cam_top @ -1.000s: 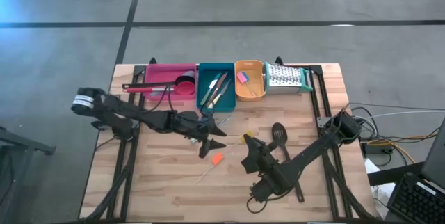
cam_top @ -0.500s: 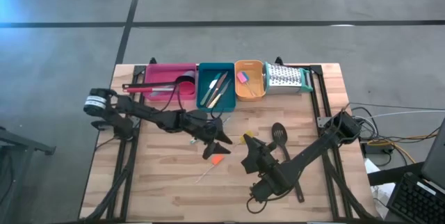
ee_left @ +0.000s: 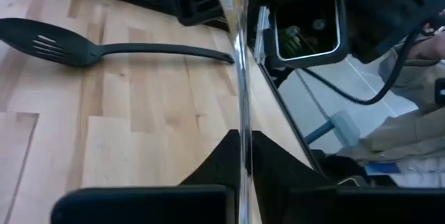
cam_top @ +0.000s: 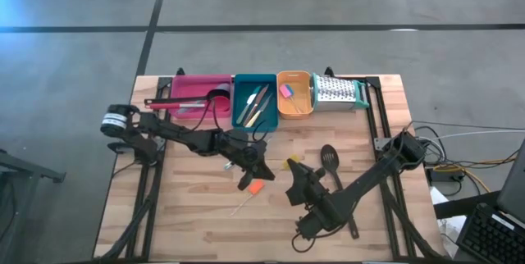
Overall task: Pick & Place Kitchen Items
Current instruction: Put the yellow spatula into the yellow bin
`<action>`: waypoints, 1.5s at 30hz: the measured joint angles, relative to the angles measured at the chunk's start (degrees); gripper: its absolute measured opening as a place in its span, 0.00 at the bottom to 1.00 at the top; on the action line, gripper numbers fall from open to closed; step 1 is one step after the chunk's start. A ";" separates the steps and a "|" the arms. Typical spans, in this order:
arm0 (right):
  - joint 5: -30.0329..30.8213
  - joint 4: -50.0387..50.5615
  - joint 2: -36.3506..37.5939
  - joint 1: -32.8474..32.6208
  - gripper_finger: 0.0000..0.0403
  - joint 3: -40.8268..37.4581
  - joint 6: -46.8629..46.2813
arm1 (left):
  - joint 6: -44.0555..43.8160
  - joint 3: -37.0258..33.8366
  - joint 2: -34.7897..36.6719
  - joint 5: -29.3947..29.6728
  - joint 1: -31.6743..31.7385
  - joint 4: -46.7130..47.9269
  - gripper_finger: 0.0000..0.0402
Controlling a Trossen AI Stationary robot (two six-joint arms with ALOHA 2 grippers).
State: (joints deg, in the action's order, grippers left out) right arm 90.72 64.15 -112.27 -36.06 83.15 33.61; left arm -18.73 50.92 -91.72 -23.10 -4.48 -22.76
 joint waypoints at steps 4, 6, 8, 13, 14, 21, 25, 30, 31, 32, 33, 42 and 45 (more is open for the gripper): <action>-0.29 -0.05 -0.04 0.05 0.03 0.00 0.11 | 0.68 -0.05 0.00 0.23 -0.05 0.40 0.07; -0.35 -0.07 -0.04 0.05 0.04 0.00 0.12 | 1.39 -0.04 0.00 0.24 -0.05 0.64 0.06; -0.36 -0.23 -0.04 0.03 0.07 0.00 1.43 | 2.22 0.27 0.00 0.55 -0.05 1.45 0.05; -1.26 -0.08 0.92 -1.07 0.18 1.16 6.69 | 4.12 0.39 0.00 0.96 -0.02 2.26 0.04; -1.38 -0.04 1.31 -1.44 0.20 1.79 6.67 | 4.29 0.39 0.02 0.70 -0.08 2.27 0.04; -1.07 -0.02 5.84 -4.62 0.26 7.61 0.20 | 5.37 0.41 0.05 1.29 -0.12 2.33 0.04; -0.80 0.02 10.12 -6.46 0.24 11.16 -15.22 | 5.64 0.42 0.04 1.56 -0.12 2.30 0.04; -4.24 0.07 17.22 -9.18 0.20 11.92 -37.82 | 6.83 0.60 0.05 3.92 -0.12 1.82 0.04; -7.85 0.12 19.04 -9.70 0.20 11.50 -41.04 | 7.23 0.82 0.07 4.61 -0.20 1.85 0.04; -12.06 0.14 20.88 -10.02 0.19 10.89 -44.29 | 7.60 0.95 0.06 5.23 -0.18 1.79 0.04; -16.48 0.08 22.67 -10.20 0.18 9.99 -47.86 | 8.00 1.08 0.06 5.49 -0.20 1.79 0.04; -32.56 -7.86 32.78 -10.40 0.14 -12.57 -70.70 | 11.80 1.82 0.09 8.63 -1.40 0.70 0.04; -32.29 -19.74 33.98 -10.44 0.13 -22.24 -70.50 | 13.17 1.82 0.09 9.71 -1.73 0.07 0.04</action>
State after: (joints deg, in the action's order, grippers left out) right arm 58.43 44.41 -78.29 -46.50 60.91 -36.89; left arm -5.56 52.74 -91.64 -13.39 -6.22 -22.69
